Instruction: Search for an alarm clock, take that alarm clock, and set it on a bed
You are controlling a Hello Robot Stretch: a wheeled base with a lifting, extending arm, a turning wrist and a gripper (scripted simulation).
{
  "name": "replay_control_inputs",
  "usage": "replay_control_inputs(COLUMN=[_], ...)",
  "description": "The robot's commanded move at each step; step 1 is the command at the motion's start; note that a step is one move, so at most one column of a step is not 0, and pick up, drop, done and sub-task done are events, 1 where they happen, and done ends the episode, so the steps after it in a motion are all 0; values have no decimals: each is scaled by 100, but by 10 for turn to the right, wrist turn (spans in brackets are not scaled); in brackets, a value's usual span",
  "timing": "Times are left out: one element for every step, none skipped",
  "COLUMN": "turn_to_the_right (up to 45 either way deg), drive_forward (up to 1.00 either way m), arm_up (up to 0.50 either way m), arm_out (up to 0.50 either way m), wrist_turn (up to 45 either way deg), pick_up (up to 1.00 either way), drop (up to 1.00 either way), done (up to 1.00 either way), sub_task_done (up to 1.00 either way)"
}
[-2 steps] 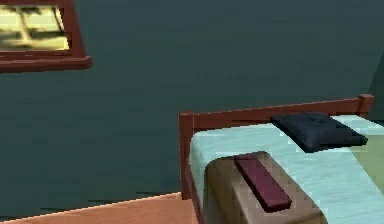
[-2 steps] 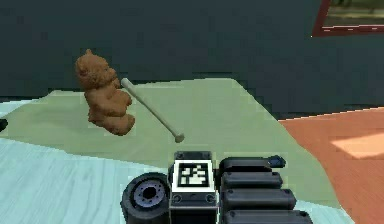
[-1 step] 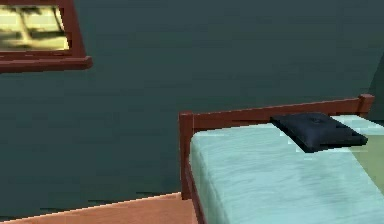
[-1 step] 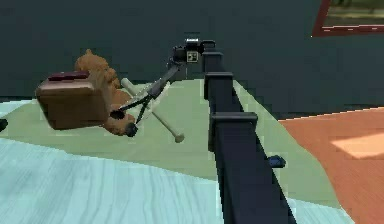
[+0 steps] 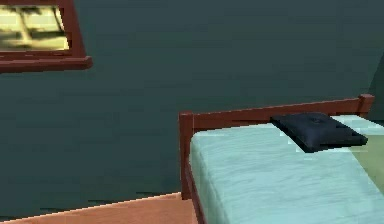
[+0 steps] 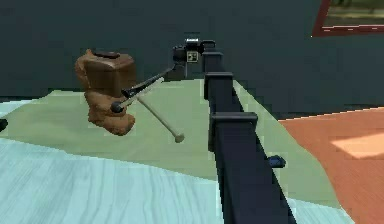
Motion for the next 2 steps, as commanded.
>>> replay_control_inputs(turn_to_the_right=[0, 0], drive_forward=[0, 0], arm_up=[-14, -32], arm_out=[0, 0], wrist_turn=[0, 0], pick_up=[0, 0], drop=[0, 0], done=[0, 0], sub_task_done=[0, 0])
